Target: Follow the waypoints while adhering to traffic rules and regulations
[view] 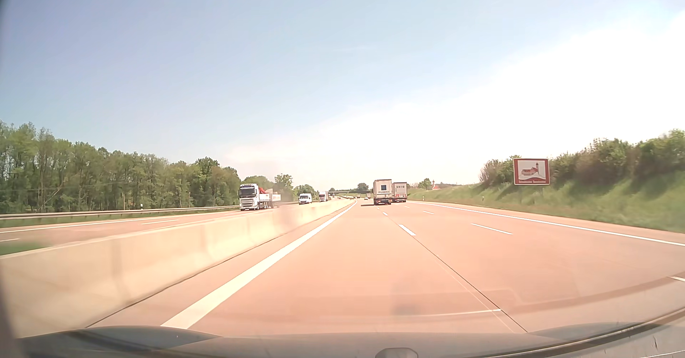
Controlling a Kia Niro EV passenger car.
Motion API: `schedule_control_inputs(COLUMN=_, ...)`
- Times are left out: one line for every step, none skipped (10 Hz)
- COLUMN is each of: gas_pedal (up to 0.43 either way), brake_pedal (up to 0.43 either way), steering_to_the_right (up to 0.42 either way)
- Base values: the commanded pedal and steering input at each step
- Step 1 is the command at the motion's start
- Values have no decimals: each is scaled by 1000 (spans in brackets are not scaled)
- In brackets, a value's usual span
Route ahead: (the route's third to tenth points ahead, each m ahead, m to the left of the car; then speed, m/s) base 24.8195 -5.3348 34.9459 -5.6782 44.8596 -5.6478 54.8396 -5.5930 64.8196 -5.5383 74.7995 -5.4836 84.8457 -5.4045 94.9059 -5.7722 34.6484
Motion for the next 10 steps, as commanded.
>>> schedule_control_inputs(gas_pedal=287, brake_pedal=0, steering_to_the_right=0)
schedule_control_inputs(gas_pedal=287, brake_pedal=0, steering_to_the_right=0)
schedule_control_inputs(gas_pedal=287, brake_pedal=0, steering_to_the_right=1)
schedule_control_inputs(gas_pedal=287, brake_pedal=0, steering_to_the_right=0)
schedule_control_inputs(gas_pedal=287, brake_pedal=0, steering_to_the_right=0)
schedule_control_inputs(gas_pedal=280, brake_pedal=0, steering_to_the_right=-1)
schedule_control_inputs(gas_pedal=280, brake_pedal=0, steering_to_the_right=-1)
schedule_control_inputs(gas_pedal=280, brake_pedal=0, steering_to_the_right=-1)
schedule_control_inputs(gas_pedal=280, brake_pedal=0, steering_to_the_right=-1)
schedule_control_inputs(gas_pedal=280, brake_pedal=0, steering_to_the_right=0)
